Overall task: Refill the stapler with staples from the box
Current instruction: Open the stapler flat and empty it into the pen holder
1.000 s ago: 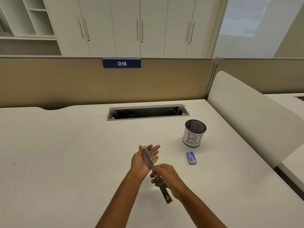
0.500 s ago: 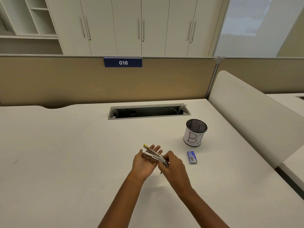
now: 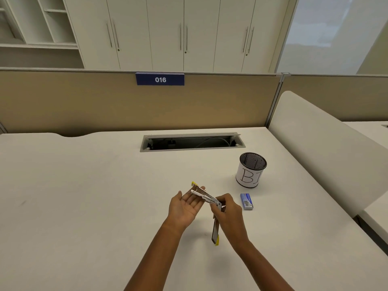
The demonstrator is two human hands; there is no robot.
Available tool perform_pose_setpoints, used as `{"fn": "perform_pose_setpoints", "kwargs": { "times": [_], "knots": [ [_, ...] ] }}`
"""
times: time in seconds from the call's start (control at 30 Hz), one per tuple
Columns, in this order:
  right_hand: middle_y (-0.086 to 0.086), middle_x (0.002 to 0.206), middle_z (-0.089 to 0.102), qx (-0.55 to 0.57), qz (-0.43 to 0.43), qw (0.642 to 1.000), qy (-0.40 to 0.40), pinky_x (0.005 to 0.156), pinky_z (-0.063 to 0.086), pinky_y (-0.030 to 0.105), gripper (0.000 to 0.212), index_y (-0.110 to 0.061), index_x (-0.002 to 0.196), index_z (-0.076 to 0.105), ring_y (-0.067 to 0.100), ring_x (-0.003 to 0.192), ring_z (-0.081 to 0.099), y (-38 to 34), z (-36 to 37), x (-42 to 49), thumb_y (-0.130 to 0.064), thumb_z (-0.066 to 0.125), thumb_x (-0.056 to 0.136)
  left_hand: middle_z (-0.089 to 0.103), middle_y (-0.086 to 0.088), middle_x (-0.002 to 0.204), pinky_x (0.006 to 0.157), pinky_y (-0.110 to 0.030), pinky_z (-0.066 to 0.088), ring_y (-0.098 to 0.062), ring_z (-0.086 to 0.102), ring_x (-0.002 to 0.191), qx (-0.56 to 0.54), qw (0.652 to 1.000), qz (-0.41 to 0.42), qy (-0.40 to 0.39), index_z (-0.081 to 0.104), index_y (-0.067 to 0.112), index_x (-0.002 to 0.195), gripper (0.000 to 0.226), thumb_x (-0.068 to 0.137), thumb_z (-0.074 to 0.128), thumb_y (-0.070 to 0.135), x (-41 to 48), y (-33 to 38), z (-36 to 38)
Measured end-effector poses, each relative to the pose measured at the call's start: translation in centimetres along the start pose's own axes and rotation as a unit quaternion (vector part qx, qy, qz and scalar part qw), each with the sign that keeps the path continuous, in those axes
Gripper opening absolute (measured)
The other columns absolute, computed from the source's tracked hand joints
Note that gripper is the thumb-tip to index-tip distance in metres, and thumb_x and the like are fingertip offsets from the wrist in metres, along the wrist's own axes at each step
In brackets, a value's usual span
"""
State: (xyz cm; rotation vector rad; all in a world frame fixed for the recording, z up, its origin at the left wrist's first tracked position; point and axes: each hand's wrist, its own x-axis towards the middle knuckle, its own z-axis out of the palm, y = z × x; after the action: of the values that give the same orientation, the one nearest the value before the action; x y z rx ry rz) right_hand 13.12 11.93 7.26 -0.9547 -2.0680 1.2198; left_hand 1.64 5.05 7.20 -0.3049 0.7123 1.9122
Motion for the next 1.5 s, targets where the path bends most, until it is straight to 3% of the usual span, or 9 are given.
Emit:
{"fn": "perform_pose_setpoints", "kwargs": {
  "times": [0.17,0.27,0.43,0.63,0.87,1.07,1.23,1.37,1.5],
  "knots": [
    [0.0,0.064,0.056,0.069,0.054,0.996,0.02,0.049,0.044,0.01,0.005,-0.006,0.085,0.056,0.012,0.056,0.056,0.8,-0.5,0.6,-0.005,0.061,0.083,0.042,-0.024,0.142,0.102,-0.043,0.035,-0.036,0.039,0.133,0.026,0.999,0.016,0.022,0.042,-0.008,0.131,0.049,0.101,0.021,0.024,0.3,0.6,-0.3],
    [0.006,0.067,0.06,0.086,0.075,0.993,0.023,0.051,0.047,0.014,0.007,-0.009,0.082,0.055,0.014,0.057,0.058,1.2,-0.7,0.9,-0.006,0.062,0.083,0.043,-0.025,0.141,0.101,-0.042,0.036,-0.037,0.04,0.132,0.06,0.997,0.025,0.03,0.042,-0.005,0.13,0.04,0.099,0.025,0.014,0.3,0.8,-0.6],
    [0.009,0.071,0.065,0.106,0.114,0.988,0.011,0.056,0.05,0.022,0.006,-0.01,0.081,0.057,0.012,0.056,0.061,2.0,-0.7,0.9,-0.008,0.061,0.084,0.044,-0.029,0.138,0.104,-0.042,0.035,-0.039,0.04,0.132,0.124,0.991,0.027,0.031,0.053,-0.001,0.093,0.023,0.095,0.03,-0.001,0.2,0.4,-1.1],
    [0.01,0.074,0.067,0.109,0.144,0.984,-0.009,0.065,0.054,0.032,0.009,-0.003,0.087,0.059,0.015,0.058,0.061,2.5,-0.6,0.8,-0.011,0.063,0.083,0.042,-0.028,0.141,0.111,-0.041,0.029,-0.036,0.033,0.137,0.252,0.963,0.076,0.048,0.037,-0.002,0.135,0.042,0.095,0.024,-0.004,0.7,-0.5,-2.0],
    [0.013,0.077,0.067,0.11,0.164,0.98,-0.017,0.065,0.053,0.032,0.01,-0.002,0.088,0.06,0.016,0.058,0.06,2.7,-0.6,0.6,-0.011,0.063,0.083,0.047,-0.021,0.139,0.116,-0.039,0.022,-0.03,0.03,0.139,0.377,0.921,0.094,0.042,0.045,0.006,0.132,0.041,0.092,0.041,-0.004,0.3,-1.2,-2.0],
    [0.01,0.074,0.067,0.126,0.179,0.975,-0.028,0.061,0.053,0.027,0.007,-0.006,0.085,0.059,0.016,0.055,0.061,2.5,-0.8,0.5,-0.011,0.063,0.084,0.058,-0.02,0.13,0.117,-0.042,0.01,-0.027,0.024,0.141,0.423,0.899,0.098,0.057,0.041,0.008,0.135,0.047,0.093,0.023,-0.002,0.7,-1.1,-2.3],
    [0.007,0.068,0.066,0.139,0.189,0.971,-0.044,0.052,0.05,0.022,0.01,-0.011,0.074,0.059,0.015,0.051,0.06,2.3,-0.8,0.6,-0.011,0.063,0.084,0.059,-0.02,0.128,0.117,-0.042,0.005,-0.024,0.024,0.14,0.413,0.903,0.102,0.054,0.042,0.007,0.135,0.042,0.097,0.023,0.009,0.9,-0.9,-2.3],
    [0.009,0.067,0.066,0.161,0.198,0.965,-0.065,0.049,0.05,0.021,0.014,-0.011,0.071,0.061,0.015,0.048,0.06,2.1,-0.6,0.5,-0.012,0.061,0.085,0.057,-0.017,0.13,0.114,-0.043,0.017,-0.026,0.033,0.134,0.41,0.907,0.098,0.03,0.047,0.006,0.13,0.036,0.099,0.03,0.015,0.4,-0.6,-2.0],
    [0.014,0.07,0.068,0.179,0.213,0.955,-0.102,0.047,0.052,0.022,0.022,-0.007,0.067,0.06,0.019,0.049,0.063,1.7,0.0,0.4,-0.016,0.059,0.087,0.063,-0.01,0.109,0.088,-0.035,0.046,-0.026,0.056,0.104,0.459,0.884,0.093,0.015,0.057,0.01,0.111,0.022,0.095,0.048,0.022,-0.1,-0.8,-1.6]
  ]
}}
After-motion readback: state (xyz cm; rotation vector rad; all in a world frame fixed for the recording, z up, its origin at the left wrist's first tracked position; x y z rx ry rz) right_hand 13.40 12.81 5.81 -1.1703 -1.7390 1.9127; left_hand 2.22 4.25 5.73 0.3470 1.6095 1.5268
